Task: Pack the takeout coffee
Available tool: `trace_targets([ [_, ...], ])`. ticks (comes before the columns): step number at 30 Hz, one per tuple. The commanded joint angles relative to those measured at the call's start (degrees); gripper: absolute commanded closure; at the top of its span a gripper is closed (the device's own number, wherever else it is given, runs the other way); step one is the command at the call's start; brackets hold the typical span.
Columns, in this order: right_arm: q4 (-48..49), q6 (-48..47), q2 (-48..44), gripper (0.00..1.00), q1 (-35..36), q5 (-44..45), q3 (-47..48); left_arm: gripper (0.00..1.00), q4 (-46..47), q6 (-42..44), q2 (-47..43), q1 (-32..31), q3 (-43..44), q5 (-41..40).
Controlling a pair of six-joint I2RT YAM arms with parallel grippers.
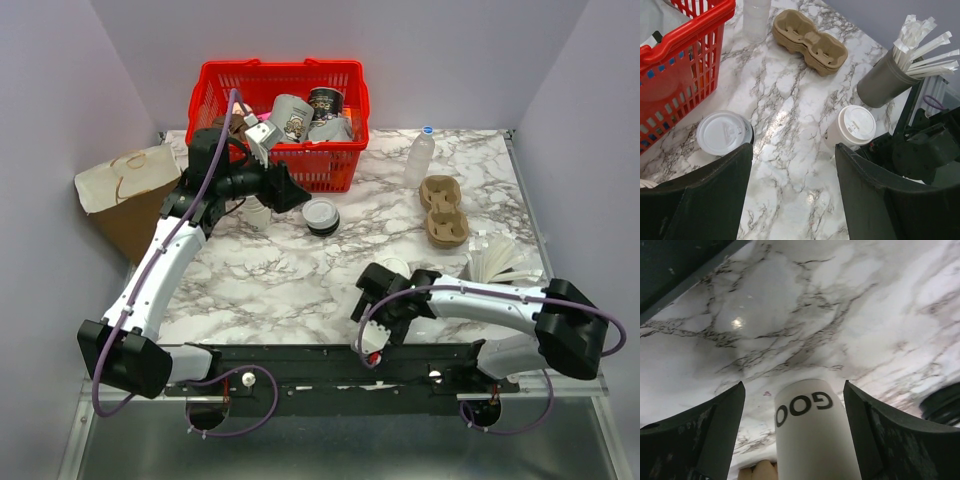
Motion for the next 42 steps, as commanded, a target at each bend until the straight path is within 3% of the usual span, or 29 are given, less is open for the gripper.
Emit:
trace_targets([
  [1,3.30,6.01,-5.32,0.11,0.28,-8.85,2.22,0.24,1.86,-1.96,0.16,0.50,0.03,1.17],
  [4,1.81,20.58,-8.05,0.11,0.28,-14.65,5.74,0.24,1.86,-2.48,0.42,0.41,-0.23,1.61],
  [7,-2.84,29.05,-12.70,0.11,0.28,-20.63,5.14,0.24,2.21,-2.74,0.51,0.41,-1.11,2.40],
  [12,-11.79,34.62,-18.42,0.11,0.19,-29.86,3.02,0.24,3.96,-3.62,0.95,0.41,-2.26,3.28],
  [22,-16.48,49.73,-18.17,0.14,-5.07,-27.33,-0.31,0.25,5.11,-5.30,2.36,0.41,-1.47,3.54],
  [28,-12.53,48.08,-12.54,0.18,-11.67,-20.56,-0.76,0.25,4.14,-4.07,1.48,0.50,-2.34,2.93],
  [33,-3.23,43.07,-10.78,0.18,-12.03,-13.63,-2.60,0.25,4.93,-4.59,1.21,0.59,-4.28,2.84],
  [42,4.52,37.61,-6.13,0.18,-12.11,-11.68,-3.39,0.25,5.64,-5.12,1.92,0.67,-4.63,3.37],
])
